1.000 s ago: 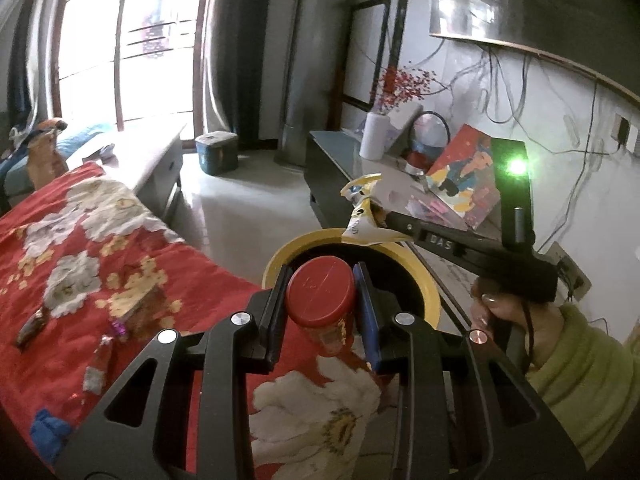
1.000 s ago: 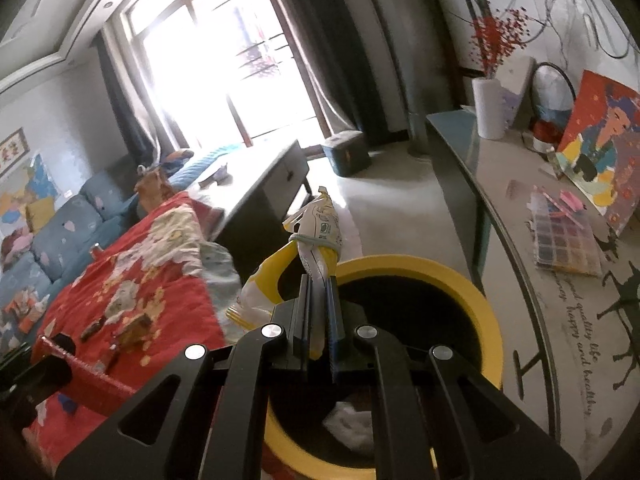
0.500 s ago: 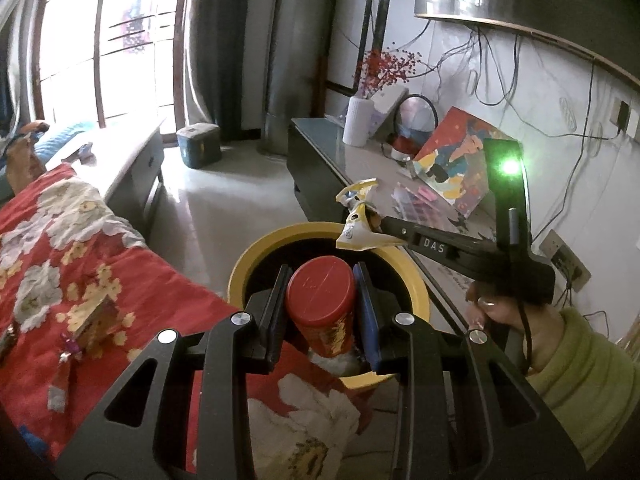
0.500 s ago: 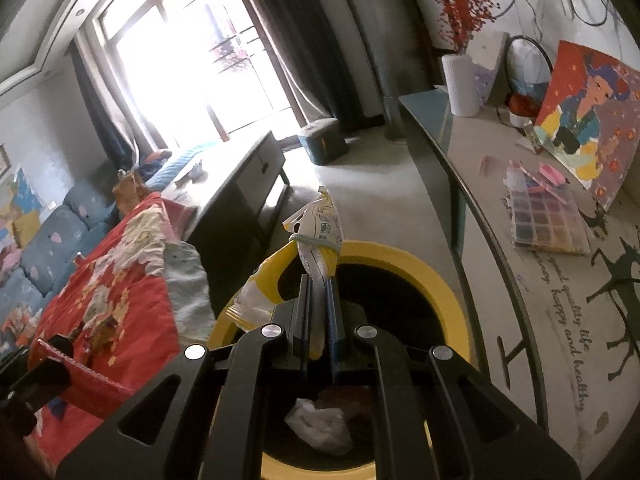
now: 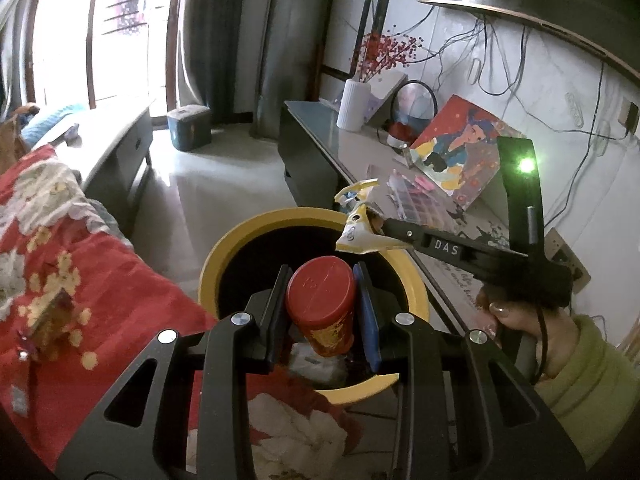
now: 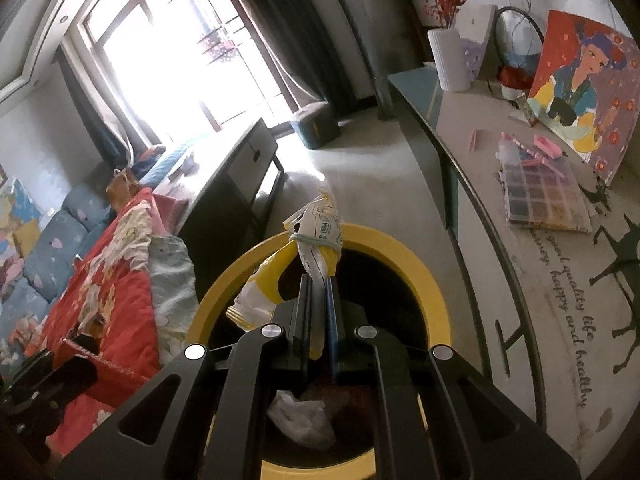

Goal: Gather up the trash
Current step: 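Open the left tool to drop the red can while the right tool drops the wrapper into the bin, then move both tools back over the bedspread toward the remaining trash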

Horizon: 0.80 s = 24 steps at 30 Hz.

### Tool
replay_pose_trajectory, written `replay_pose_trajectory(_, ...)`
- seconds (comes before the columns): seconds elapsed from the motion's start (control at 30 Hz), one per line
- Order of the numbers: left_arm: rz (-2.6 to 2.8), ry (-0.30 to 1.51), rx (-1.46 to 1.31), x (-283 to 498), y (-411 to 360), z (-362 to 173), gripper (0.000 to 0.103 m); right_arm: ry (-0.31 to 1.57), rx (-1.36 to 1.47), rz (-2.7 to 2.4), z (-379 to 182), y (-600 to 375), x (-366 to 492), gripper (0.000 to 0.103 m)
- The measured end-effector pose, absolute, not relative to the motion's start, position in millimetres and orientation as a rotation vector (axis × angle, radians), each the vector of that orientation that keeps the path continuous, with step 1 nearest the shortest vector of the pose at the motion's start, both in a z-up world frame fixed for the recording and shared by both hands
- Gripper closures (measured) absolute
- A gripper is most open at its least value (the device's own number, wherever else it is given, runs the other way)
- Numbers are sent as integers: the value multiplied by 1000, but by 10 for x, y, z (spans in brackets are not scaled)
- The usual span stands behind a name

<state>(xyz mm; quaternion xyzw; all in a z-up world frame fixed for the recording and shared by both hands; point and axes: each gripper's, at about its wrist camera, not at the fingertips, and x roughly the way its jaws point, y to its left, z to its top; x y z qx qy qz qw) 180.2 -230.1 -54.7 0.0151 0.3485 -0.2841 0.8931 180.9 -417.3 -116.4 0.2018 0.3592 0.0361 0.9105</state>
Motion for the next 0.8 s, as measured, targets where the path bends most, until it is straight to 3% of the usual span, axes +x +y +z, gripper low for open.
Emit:
replay_pose_trajectory(0.13,-602,726,38,1825,-2345,-575,78,748,426,83,-1190,-4170,1820,92)
replay_pose_trajectory(0.17,-598,729,40,1838,-2353,-584,78,750,430,80,-1198,-4175,1821,87)
replay_pose_trajectory(0.27,-600,738,24,1879,-2346,-595,62,748,440,79,-1203,-4188,1816,69)
replay_pose_trajectory(0.37,-594,736,12,1878,-2329,-594,48,746,432,75,-1190,-4181,1812,63)
replay_pose_trajectory(0.43,-582,730,9,1864,-2302,-576,33,743,431,72,-1168,-4169,1812,58)
replay_pose_trajectory(0.6,-552,714,-8,1809,-2207,-520,18,713,394,76,-1046,-4054,1779,46)
replay_pose_trajectory(0.8,-508,704,-37,1746,-2051,-475,13,683,368,89,-915,-3918,1736,38)
